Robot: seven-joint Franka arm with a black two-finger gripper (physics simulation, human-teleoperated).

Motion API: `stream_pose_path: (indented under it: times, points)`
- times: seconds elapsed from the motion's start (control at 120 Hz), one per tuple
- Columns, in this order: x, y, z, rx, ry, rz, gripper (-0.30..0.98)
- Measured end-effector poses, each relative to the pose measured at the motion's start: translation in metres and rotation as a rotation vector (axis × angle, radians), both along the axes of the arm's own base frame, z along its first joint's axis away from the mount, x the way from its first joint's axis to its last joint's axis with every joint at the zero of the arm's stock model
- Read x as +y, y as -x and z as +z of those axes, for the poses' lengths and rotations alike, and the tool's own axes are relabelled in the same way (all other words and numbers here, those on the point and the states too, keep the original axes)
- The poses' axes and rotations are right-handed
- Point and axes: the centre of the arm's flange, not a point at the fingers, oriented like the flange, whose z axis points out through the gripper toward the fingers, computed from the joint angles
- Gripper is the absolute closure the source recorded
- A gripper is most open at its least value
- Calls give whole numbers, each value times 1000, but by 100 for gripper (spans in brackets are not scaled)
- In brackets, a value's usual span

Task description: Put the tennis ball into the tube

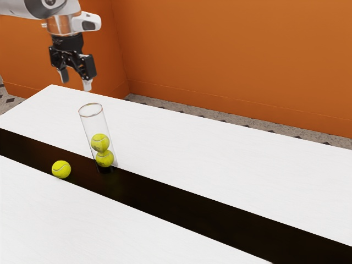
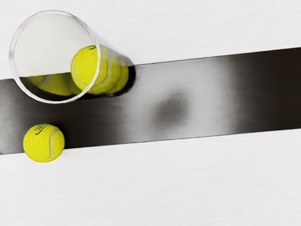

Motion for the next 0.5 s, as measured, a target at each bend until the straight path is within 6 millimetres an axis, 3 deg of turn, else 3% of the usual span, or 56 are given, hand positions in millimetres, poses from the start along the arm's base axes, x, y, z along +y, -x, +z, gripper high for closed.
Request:
stream_pose_path:
  times: [0.183,0.3,0.383,0.5]
  points:
    - [-3,-2,-4,-7,-16,23,0]
    - [4,-2,-48,49,-23,42,0]
    - [29,3,-81,80,-28,89,0]
    - [88,19,-128,109,-23,194,0]
